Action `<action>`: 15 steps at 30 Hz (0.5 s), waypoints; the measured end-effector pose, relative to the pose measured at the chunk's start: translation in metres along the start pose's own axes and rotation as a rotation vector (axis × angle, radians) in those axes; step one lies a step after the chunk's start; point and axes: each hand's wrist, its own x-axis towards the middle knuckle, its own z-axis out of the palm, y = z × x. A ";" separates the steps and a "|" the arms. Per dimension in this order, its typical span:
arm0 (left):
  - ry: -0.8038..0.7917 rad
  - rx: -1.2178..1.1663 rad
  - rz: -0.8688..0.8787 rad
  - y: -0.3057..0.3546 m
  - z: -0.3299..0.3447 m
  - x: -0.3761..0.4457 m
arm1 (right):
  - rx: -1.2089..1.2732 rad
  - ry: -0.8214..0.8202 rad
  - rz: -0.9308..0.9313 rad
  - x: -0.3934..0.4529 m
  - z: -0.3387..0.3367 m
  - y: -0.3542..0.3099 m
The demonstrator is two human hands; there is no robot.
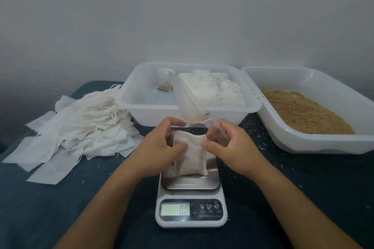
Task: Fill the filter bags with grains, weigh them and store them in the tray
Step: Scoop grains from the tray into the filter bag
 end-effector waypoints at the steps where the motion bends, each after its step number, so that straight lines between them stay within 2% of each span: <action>1: 0.020 0.064 0.018 -0.002 0.000 0.001 | -0.013 0.012 0.009 0.001 0.001 0.001; 4: 0.072 0.178 0.076 -0.008 -0.003 0.003 | -0.038 0.061 0.027 0.003 -0.001 0.007; 9: 0.121 0.168 0.088 -0.018 -0.003 0.008 | 0.026 0.135 0.054 0.005 -0.004 0.012; 15: 0.373 0.039 -0.013 -0.027 -0.005 0.018 | -0.094 0.355 0.060 0.007 -0.012 0.015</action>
